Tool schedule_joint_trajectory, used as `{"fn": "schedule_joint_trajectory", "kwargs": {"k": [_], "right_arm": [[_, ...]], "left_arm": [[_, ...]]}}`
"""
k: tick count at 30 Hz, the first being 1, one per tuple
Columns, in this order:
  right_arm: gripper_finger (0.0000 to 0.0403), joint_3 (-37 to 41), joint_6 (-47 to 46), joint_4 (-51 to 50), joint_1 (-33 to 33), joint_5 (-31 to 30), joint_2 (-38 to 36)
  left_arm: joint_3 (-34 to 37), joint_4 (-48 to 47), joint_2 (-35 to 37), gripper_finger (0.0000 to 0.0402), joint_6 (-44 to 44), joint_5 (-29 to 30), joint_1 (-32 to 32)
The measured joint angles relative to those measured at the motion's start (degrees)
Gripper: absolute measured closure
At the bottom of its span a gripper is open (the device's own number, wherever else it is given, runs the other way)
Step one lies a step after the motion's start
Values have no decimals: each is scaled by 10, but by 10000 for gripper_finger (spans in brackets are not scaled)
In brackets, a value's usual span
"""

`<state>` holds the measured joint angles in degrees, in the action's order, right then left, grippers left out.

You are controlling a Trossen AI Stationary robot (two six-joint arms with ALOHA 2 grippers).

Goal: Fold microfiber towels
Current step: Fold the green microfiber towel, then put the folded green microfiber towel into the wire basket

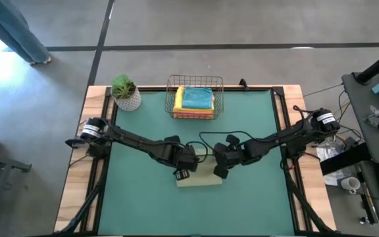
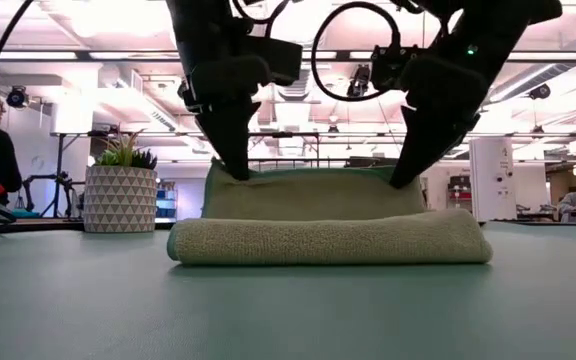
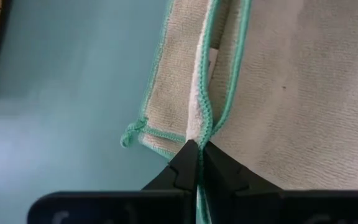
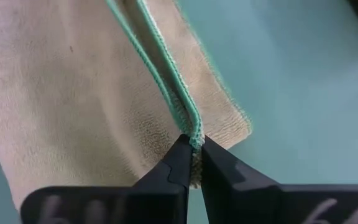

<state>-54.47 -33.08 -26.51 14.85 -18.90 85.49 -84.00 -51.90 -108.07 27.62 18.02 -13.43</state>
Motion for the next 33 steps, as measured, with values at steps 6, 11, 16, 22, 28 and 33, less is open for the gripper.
{"fn": "schedule_joint_trajectory", "kwargs": {"k": [6, 11, 16, 22, 28, 33], "right_arm": [[361, -6, 1, -2, -2, -1, 0], [322, -6, 1, -5, -4, -4, -2], [294, -12, 14, -60, -4, 13, -36], [282, -23, 18, -148, 2, 34, -130], [288, -4, 18, -148, 55, 49, -226], [294, 27, 22, -114, 126, 49, -255]], "left_arm": [[1, 3, 0, 362, -1, -2, 0], [1, 0, 0, 301, -2, 1, 6], [-4, -45, 15, 256, -42, -32, 14], [-29, -101, 50, 246, -42, -34, 5], [-41, -77, 71, 246, -40, -17, -63], [-37, -35, 59, 246, -56, 54, -132]]}}
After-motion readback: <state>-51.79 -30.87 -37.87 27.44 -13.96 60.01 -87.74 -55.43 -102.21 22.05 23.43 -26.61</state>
